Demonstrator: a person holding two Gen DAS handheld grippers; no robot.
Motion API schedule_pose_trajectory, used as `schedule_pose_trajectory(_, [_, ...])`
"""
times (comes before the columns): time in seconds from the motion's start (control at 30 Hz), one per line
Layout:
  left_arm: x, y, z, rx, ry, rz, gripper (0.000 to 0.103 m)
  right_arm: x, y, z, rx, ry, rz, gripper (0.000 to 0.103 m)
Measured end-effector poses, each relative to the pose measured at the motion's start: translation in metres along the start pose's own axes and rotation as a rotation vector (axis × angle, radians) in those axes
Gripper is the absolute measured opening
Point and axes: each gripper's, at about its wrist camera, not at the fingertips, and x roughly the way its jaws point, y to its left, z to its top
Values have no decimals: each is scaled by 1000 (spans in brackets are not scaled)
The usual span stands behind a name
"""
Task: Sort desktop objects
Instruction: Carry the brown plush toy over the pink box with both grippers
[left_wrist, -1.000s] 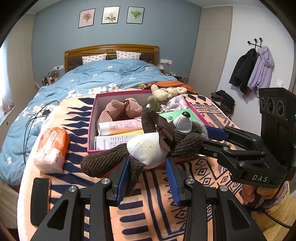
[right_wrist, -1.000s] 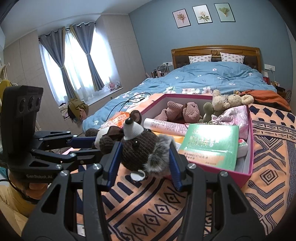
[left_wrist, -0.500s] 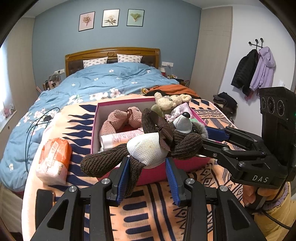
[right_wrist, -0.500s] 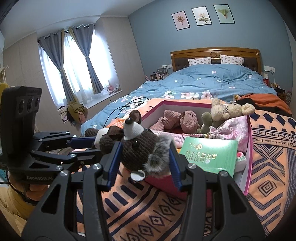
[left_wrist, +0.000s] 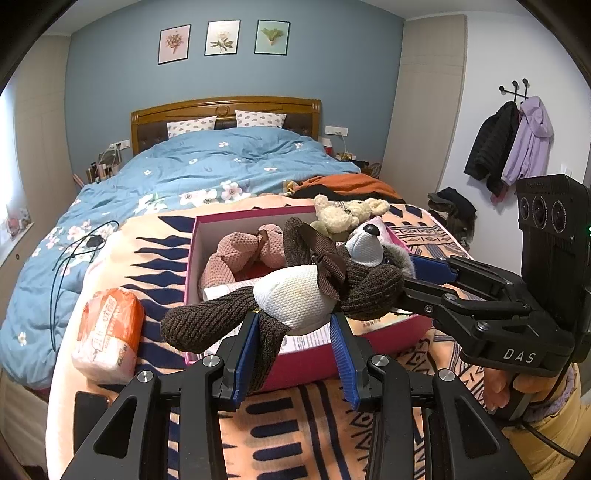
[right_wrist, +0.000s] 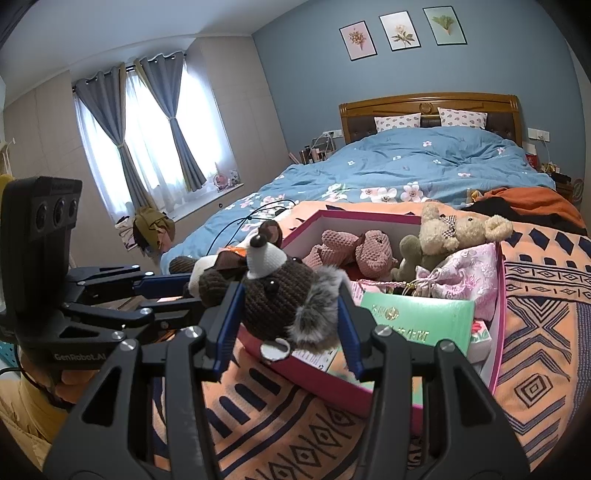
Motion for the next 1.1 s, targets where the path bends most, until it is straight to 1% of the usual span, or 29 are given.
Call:
schedule_pose_trajectory(0.63, [13,3,19,13,-8,5,39,11,-6,13,7,-6,-21,51])
schedule_pose_trajectory(1.1, [24,11,31,9,-10,2,39,21,-15,22,23,-2,-18,51])
